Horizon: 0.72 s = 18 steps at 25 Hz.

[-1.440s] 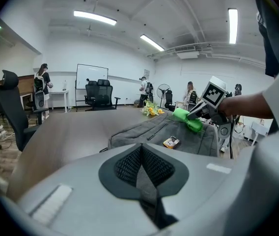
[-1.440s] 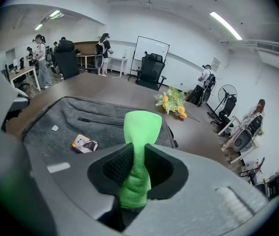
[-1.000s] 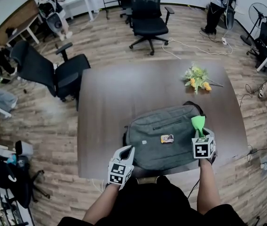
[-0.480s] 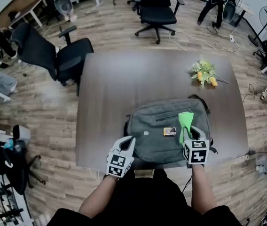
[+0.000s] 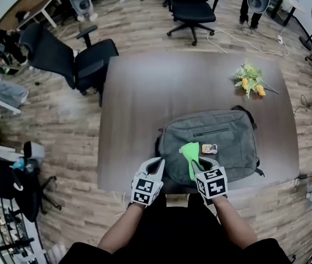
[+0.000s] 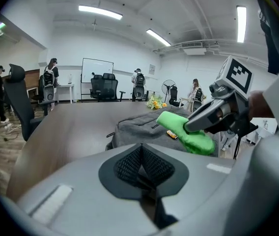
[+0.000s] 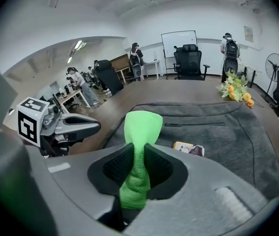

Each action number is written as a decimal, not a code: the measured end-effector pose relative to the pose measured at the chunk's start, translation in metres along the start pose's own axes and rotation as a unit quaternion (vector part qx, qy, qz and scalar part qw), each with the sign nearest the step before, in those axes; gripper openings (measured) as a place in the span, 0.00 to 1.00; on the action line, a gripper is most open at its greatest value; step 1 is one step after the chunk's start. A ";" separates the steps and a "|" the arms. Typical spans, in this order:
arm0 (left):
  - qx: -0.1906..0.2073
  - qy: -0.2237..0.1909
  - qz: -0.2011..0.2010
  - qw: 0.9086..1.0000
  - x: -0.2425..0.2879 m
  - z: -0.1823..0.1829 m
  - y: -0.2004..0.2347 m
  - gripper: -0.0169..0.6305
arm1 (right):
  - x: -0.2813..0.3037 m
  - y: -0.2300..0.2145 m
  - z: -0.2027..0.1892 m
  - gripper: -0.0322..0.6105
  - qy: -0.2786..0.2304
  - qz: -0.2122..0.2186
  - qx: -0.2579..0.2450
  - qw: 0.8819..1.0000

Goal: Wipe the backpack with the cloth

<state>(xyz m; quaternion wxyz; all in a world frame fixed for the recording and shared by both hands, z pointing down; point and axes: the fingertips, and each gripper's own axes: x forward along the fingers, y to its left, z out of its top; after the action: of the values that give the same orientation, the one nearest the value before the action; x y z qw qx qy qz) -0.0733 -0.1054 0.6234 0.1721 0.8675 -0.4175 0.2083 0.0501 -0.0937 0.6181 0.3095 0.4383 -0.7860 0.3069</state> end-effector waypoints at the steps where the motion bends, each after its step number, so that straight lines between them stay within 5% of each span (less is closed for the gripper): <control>1: -0.002 -0.001 0.001 1.000 -0.002 -0.001 0.000 0.05 | 0.004 0.007 -0.002 0.16 0.007 0.008 -0.001 1.000; 10: -0.011 0.018 0.015 1.000 -0.022 -0.015 0.006 0.05 | 0.037 0.066 -0.024 0.16 0.044 0.075 -0.009 0.996; 18: -0.007 0.017 0.013 1.000 -0.029 -0.017 0.011 0.05 | 0.044 0.059 -0.034 0.16 0.062 0.042 -0.051 0.996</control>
<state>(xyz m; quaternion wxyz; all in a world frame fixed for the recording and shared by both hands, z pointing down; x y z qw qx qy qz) -0.1023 -0.0856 0.6245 0.1828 0.8573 -0.4270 0.2220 -0.0132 -0.0651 0.6602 0.3668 0.3684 -0.7976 0.3058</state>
